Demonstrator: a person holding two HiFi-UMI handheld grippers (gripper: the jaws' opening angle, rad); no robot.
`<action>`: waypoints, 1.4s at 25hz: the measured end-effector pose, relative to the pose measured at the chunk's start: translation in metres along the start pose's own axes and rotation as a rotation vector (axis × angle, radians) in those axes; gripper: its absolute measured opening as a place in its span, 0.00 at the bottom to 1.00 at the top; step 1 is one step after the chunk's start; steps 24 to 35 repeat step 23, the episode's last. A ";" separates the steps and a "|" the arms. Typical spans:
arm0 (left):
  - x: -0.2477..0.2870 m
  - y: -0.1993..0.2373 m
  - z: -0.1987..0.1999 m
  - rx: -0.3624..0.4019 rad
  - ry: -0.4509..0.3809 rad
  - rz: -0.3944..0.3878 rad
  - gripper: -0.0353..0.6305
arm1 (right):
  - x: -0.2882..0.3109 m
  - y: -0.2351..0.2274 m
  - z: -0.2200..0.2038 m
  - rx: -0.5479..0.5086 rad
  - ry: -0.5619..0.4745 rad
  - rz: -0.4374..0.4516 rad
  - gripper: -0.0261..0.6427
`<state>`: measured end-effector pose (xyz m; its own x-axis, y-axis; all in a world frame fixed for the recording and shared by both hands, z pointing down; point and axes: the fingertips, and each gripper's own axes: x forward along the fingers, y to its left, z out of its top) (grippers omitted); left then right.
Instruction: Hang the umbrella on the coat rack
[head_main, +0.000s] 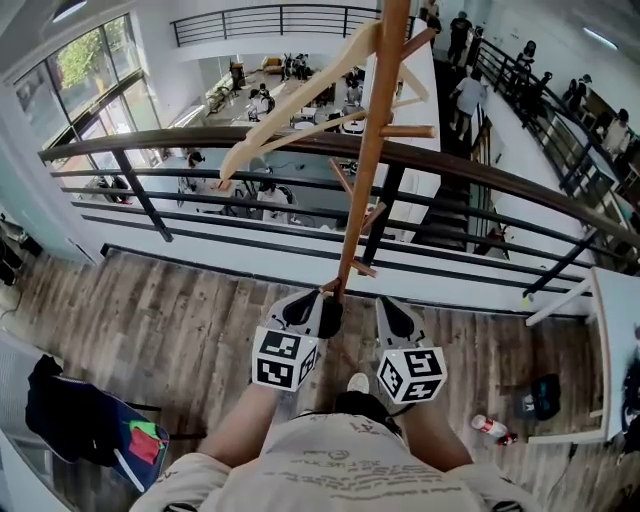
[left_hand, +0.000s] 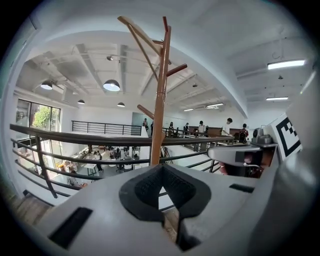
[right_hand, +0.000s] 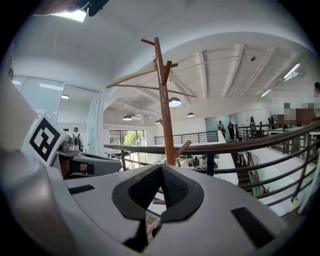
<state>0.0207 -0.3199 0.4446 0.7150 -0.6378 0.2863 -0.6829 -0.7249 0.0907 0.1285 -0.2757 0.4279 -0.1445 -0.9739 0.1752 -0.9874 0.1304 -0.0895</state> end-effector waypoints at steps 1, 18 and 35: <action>0.000 -0.002 0.000 0.002 0.001 -0.001 0.06 | -0.002 -0.003 0.001 0.002 -0.003 -0.008 0.04; -0.018 0.004 -0.010 -0.008 0.003 0.055 0.06 | -0.012 -0.019 0.002 0.045 -0.013 -0.039 0.04; -0.009 0.002 -0.001 -0.004 0.000 0.060 0.06 | -0.006 -0.031 0.004 0.052 0.000 -0.035 0.04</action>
